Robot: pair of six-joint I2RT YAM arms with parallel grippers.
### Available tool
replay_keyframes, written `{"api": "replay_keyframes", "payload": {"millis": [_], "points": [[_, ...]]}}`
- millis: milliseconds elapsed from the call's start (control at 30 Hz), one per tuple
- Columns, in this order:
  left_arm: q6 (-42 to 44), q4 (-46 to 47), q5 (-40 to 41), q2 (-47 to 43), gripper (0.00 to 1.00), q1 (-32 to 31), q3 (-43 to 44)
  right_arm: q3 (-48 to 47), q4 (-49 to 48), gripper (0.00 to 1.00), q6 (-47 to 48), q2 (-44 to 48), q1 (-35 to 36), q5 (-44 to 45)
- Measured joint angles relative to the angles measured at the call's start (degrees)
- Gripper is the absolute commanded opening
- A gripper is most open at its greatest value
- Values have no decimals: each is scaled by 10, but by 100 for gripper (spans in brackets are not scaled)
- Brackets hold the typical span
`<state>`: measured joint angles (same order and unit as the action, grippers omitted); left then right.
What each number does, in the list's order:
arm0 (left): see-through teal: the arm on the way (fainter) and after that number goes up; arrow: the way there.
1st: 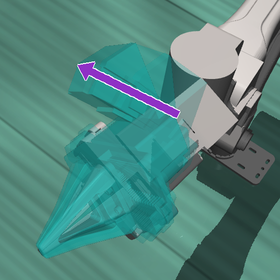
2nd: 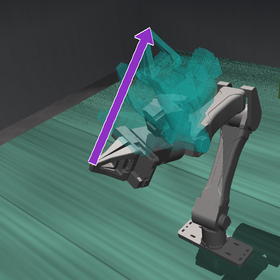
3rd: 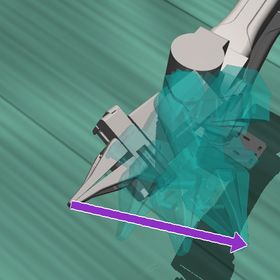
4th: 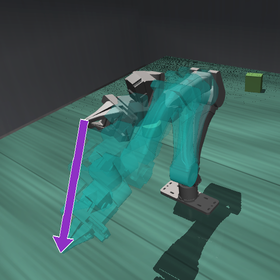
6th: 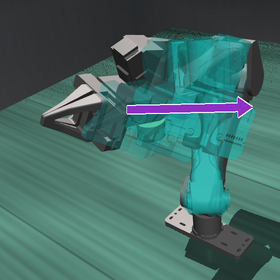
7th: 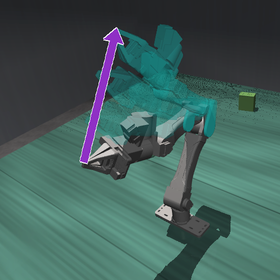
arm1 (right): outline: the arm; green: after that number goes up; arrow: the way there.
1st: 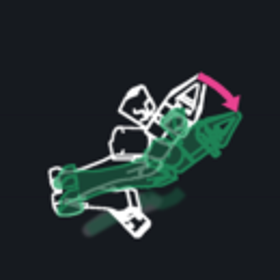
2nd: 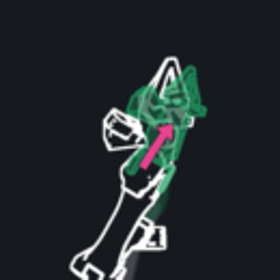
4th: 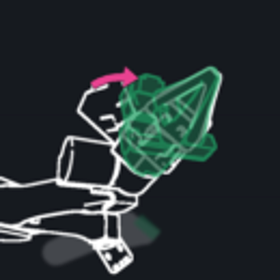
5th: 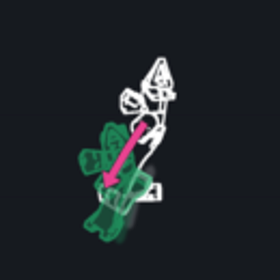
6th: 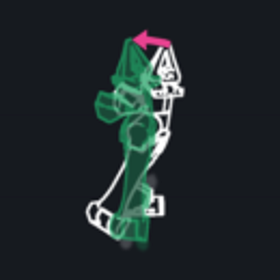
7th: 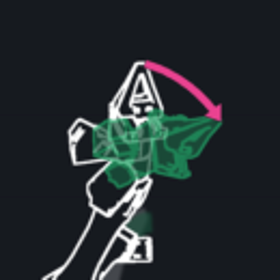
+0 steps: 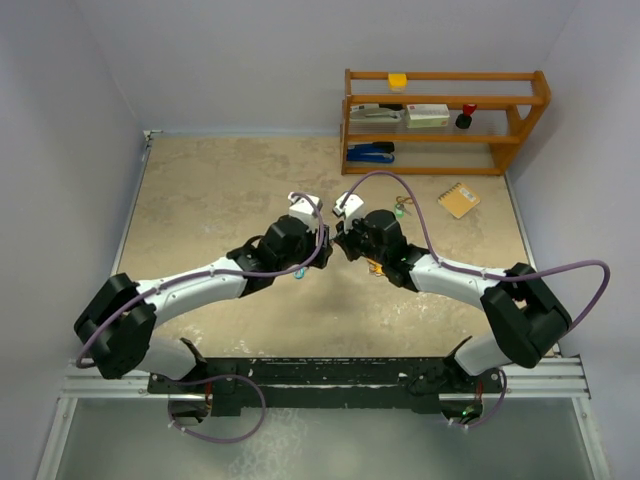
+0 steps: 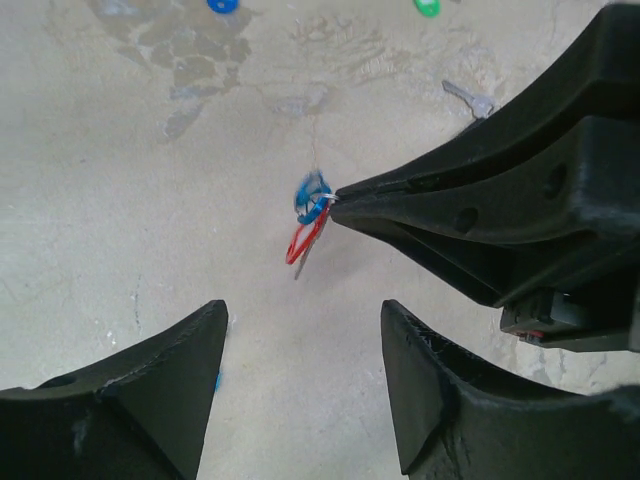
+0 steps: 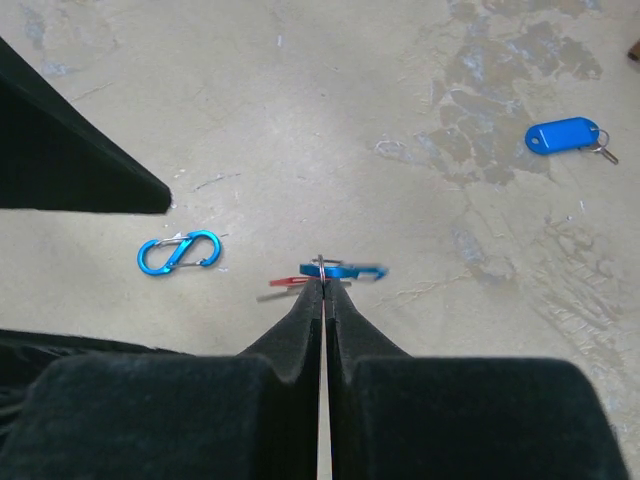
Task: Put the keys on the keyring
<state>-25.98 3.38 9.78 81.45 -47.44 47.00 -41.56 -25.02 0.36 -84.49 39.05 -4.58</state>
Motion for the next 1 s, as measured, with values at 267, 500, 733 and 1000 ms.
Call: {"api": "replay_keyframes", "payload": {"millis": [267, 500, 733, 1000], "points": [[-30, -1, 106, -57, 66, 0, -18, 0, 0, 0, -2, 0, 0, 21], [-64, -22, 193, -72, 68, 5, -21, 0, 27, 0, -13, 0, 0, 29], [-81, -27, 225, -76, 68, 14, -35, -9, 55, 0, -30, -11, 0, 45], [-93, -28, 239, -87, 67, 19, -45, -16, 72, 6, -54, -28, -2, 72]]}}
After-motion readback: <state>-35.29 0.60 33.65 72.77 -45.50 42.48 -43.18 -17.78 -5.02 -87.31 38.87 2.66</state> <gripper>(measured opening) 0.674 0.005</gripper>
